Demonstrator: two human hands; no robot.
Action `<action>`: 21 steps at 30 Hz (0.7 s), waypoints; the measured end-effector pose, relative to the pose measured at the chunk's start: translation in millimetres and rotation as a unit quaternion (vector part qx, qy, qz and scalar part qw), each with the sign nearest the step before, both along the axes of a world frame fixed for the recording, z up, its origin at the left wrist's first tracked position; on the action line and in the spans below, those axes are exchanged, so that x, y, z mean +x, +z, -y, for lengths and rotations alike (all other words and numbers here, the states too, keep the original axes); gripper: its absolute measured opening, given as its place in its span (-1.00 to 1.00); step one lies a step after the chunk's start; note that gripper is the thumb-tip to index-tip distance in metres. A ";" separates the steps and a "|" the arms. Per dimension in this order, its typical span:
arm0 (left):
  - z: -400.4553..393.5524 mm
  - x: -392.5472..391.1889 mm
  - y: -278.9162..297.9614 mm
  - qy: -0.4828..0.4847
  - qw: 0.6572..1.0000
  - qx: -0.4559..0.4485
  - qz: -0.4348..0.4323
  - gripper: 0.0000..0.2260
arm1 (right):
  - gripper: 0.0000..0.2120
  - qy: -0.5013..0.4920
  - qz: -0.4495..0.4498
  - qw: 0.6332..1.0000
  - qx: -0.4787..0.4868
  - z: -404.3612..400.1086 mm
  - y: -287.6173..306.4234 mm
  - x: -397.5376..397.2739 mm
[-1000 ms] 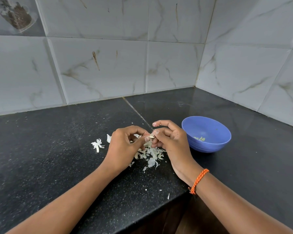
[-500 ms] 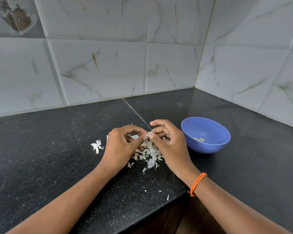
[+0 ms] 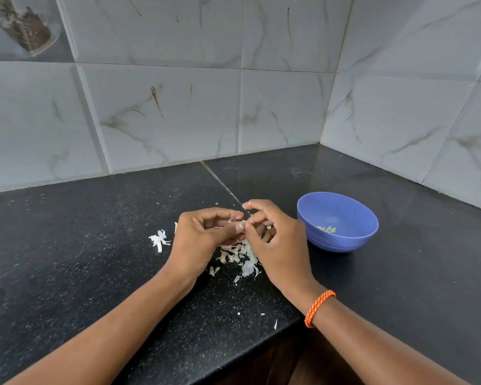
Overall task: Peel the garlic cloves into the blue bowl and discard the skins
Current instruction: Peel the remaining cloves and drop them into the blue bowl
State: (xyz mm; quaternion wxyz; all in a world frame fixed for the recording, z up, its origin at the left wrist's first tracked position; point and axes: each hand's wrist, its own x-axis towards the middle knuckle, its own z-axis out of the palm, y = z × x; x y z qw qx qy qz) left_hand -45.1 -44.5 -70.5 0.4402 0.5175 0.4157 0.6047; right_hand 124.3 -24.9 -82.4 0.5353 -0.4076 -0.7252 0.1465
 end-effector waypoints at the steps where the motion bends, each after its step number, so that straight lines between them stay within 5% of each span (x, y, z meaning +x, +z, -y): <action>1: -0.4 -0.7 0.0 0.003 1.000 0.000 0.001 -0.82 | -0.69 -0.009 0.021 1.000 0.008 -0.5 -1.5 -0.5; 13: -5.0 -7.9 -0.3 0.012 1.000 0.000 -0.006 -0.72 | -0.73 -0.049 0.047 0.998 0.004 -5.3 -0.3 6.6; 21: -6.1 -11.3 1.1 0.007 1.000 -0.005 0.006 -0.65 | -0.50 0.016 0.011 0.999 -0.034 -10.0 -0.5 5.7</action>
